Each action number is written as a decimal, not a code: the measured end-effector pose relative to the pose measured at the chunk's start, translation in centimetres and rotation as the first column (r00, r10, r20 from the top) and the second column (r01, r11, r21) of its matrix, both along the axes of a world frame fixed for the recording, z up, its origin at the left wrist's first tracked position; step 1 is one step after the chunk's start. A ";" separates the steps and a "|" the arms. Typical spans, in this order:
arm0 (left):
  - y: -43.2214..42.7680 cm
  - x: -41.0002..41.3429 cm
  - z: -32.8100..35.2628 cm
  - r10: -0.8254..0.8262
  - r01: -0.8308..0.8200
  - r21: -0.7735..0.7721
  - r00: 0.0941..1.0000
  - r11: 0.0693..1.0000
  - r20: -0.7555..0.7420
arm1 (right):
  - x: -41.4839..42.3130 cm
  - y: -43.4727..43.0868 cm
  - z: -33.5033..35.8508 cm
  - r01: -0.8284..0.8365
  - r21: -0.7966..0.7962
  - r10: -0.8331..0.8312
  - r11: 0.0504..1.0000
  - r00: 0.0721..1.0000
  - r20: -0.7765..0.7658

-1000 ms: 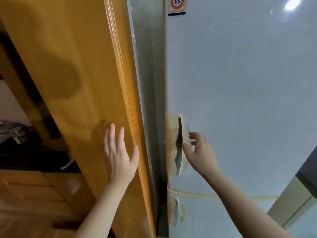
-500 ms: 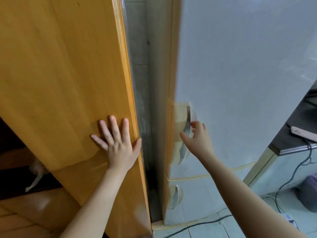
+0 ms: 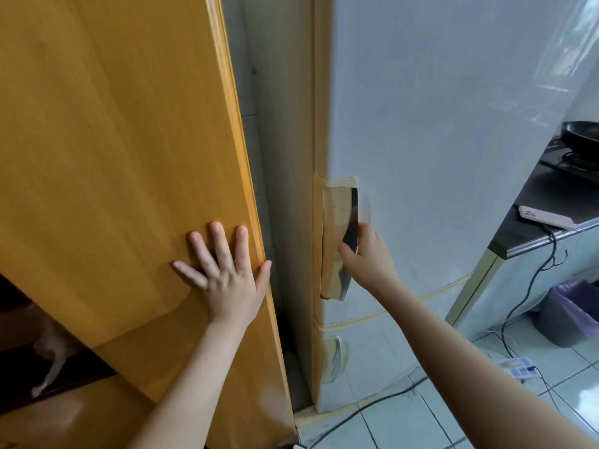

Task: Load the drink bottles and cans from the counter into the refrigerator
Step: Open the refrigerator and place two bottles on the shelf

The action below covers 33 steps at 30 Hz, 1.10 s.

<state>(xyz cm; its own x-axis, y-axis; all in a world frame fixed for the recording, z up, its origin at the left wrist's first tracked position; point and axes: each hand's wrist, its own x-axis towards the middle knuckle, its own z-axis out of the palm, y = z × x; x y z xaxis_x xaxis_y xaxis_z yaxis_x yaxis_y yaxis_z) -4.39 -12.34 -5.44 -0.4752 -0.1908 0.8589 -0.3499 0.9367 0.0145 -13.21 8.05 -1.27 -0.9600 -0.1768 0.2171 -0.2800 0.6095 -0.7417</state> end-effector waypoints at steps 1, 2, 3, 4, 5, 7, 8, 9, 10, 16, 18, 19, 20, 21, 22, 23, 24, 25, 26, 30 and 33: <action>0.0 0.0 0.0 0.002 -0.002 0.005 1.000 1.000 0.005 | 0.1 0.1 -0.1 -0.004 0.007 0.004 1.000 1.000 -0.009; 0.0 0.0 0.0 0.003 -0.003 0.008 1.000 1.000 0.010 | 0.3 0.3 -0.2 -0.002 0.001 0.002 1.000 1.000 -0.021; 0.0 0.0 0.1 0.000 0.000 0.011 1.000 1.000 0.013 | 0.6 0.5 -0.4 0.010 -0.007 -0.010 1.000 0.999 -0.039; 0.0 0.1 0.1 -0.004 0.004 0.015 1.000 1.000 0.016 | 1.0 0.9 -0.7 0.029 -0.014 -0.029 0.999 0.998 -0.059; 0.0 0.2 0.2 -0.010 0.009 0.016 1.000 1.000 0.019 | 1.6 1.3 -1.0 0.052 -0.024 -0.054 0.998 0.996 -0.078; 0.0 0.4 0.4 -0.015 0.015 0.007 0.999 1.000 0.035 | 2.9 2.6 -1.6 0.096 -0.078 -0.103 0.992 0.989 -0.103; 0.0 0.5 0.5 -0.014 0.014 -0.001 0.999 1.000 0.048 | 3.7 3.4 -1.9 0.109 -0.116 -0.123 0.987 0.985 -0.118; 0.1 0.7 0.6 -0.017 0.017 -0.001 0.998 1.000 0.062 | 4.6 4.3 -2.1 0.114 -0.154 -0.134 0.981 0.982 -0.133; 0.3 1.0 0.6 -0.027 0.026 0.015 0.997 1.000 0.072 | 5.5 5.3 -2.3 0.111 -0.190 -0.139 0.976 0.980 -0.142; 5.6 1.7 0.5 -0.400 0.389 0.150 0.916 0.909 0.043 | 10.3 11.8 -2.4 0.143 -0.356 -0.203 0.924 0.969 -0.138; 8.5 1.3 0.3 -0.567 0.557 0.140 0.823 0.819 0.046 | 11.8 13.6 -2.4 0.176 -0.422 -0.251 0.890 0.959 -0.130; 10.0 1.0 0.3 -0.630 0.619 0.140 0.774 0.773 0.058 | 12.4 14.5 -2.5 0.188 -0.454 -0.275 0.871 0.952 -0.132; 11.5 0.8 0.3 -0.681 0.667 0.148 0.728 0.730 0.077 | 13.0 15.2 -2.6 0.203 -0.475 -0.302 0.856 0.943 -0.140; 13.0 0.5 0.4 -0.722 0.704 0.166 0.685 0.691 0.100 | 13.5 15.9 -2.8 0.224 -0.477 -0.332 0.850 0.931 -0.154; 14.4 0.3 0.5 -0.752 0.729 0.188 0.647 0.658 0.124 | 13.9 16.5 -2.9 0.254 -0.457 -0.366 0.852 0.914 -0.175; 15.7 0.0 0.7 -0.777 0.748 0.210 0.612 0.629 0.148 | 14.3 17.1 -3.1 0.288 -0.422 -0.399 0.860 0.894 -0.204; 16.9 -0.3 0.9 -0.799 0.764 0.231 0.577 0.602 0.170 | 14.6 17.8 -3.2 0.321 -0.384 -0.428 0.866 0.873 -0.234; 18.0 -0.6 1.1 -0.818 0.778 0.251 0.545 0.575 0.184 | 14.9 18.6 -3.2 0.354 -0.353 -0.454 0.866 0.852 -0.260; 19.1 -1.0 1.3 -0.834 0.790 0.268 0.518 0.552 0.190 | 15.2 19.5 -3.2 0.385 -0.330 -0.481 0.862 0.829 -0.287; 23.0 -2.4 2.0 -0.899 0.848 0.299 0.418 0.438 0.131 | 16.0 23.5 -3.4 0.496 -0.267 -0.562 0.826 0.693 -0.452; 25.5 -3.3 2.5 -0.931 0.882 0.301 0.355 0.362 0.080 | 16.4 26.5 -3.9 0.549 -0.276 -0.608 0.789 0.638 -0.472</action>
